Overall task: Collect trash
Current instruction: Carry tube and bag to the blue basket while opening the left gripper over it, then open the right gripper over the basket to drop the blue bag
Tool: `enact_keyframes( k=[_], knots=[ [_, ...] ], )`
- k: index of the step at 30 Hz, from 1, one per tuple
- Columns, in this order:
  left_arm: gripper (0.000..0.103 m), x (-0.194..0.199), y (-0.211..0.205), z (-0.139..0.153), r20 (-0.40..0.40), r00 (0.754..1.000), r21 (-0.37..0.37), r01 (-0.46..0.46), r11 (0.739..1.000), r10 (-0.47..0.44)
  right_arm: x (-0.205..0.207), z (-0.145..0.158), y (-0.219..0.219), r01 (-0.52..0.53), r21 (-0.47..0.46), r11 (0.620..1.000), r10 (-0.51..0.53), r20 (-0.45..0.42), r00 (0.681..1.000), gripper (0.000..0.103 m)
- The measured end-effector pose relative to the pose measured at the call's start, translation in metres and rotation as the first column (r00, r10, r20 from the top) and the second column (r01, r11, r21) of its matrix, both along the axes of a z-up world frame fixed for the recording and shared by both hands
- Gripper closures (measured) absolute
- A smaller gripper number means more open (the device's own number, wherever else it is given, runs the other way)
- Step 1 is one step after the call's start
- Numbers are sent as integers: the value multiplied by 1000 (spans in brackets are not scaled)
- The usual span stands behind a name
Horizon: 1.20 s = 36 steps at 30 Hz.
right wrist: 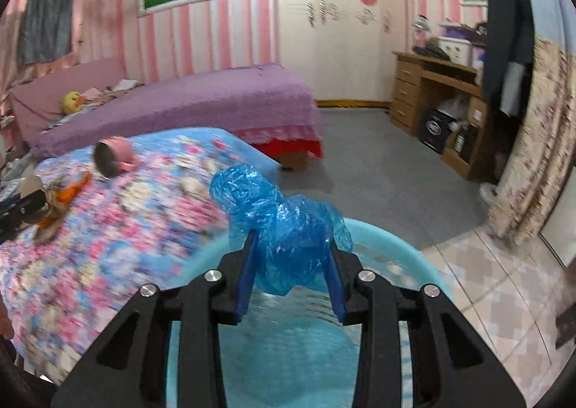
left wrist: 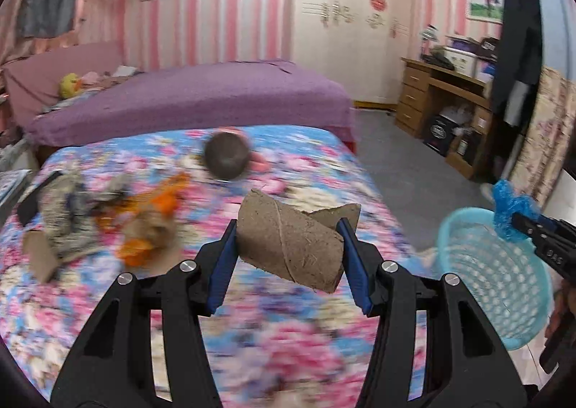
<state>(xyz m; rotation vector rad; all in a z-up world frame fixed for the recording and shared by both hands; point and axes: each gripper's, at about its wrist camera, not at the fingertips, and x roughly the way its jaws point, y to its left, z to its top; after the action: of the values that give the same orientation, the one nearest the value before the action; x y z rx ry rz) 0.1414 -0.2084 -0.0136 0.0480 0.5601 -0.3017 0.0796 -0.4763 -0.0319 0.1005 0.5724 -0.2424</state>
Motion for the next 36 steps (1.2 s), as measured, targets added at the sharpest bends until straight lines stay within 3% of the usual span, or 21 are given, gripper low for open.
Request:
enact_keyframes(
  k=[9, 14, 17, 19, 24, 31, 33, 35, 36],
  knots=[
    [50, -21, -96, -15, -33, 985, 7, 172, 985, -172, -28, -26, -67, 74, 26, 997, -73, -42, 996, 68],
    [49, -32, -140, -18, -47, 969, 8, 243, 970, -243, -40, -26, -79, 94, 42, 995, -93, -16, 996, 68],
    [42, -39, -160, -18, -53, 962, 17, 271, 963, -269, -45, -24, -86, 102, 64, 993, -103, 14, 995, 68],
    [29, -40, -167, -17, -56, 958, 23, 283, 959, -281, -44, -23, -87, 101, 74, 992, -103, 27, 994, 68],
    [15, -34, -163, -14, -29, 966, 65, 257, 964, -256, -39, -25, -81, 78, 58, 995, -79, 20, 997, 68],
    [9, -17, -134, -14, -14, 983, 76, 184, 980, -183, -36, -25, -73, 72, 53, 996, -73, 26, 997, 67],
    [9, -13, -125, -17, -28, 986, 62, 167, 984, -165, -35, -24, -71, 74, 47, 996, -76, 28, 997, 60],
    [9, -9, -117, -19, -39, 989, 55, 147, 988, -145, -35, -23, -68, 78, 39, 996, -80, 36, 996, 30],
    [9, -7, -113, -20, -44, 990, 53, 138, 989, -136, -35, -22, -66, 82, 31, 996, -83, 45, 996, 28]
  ],
)
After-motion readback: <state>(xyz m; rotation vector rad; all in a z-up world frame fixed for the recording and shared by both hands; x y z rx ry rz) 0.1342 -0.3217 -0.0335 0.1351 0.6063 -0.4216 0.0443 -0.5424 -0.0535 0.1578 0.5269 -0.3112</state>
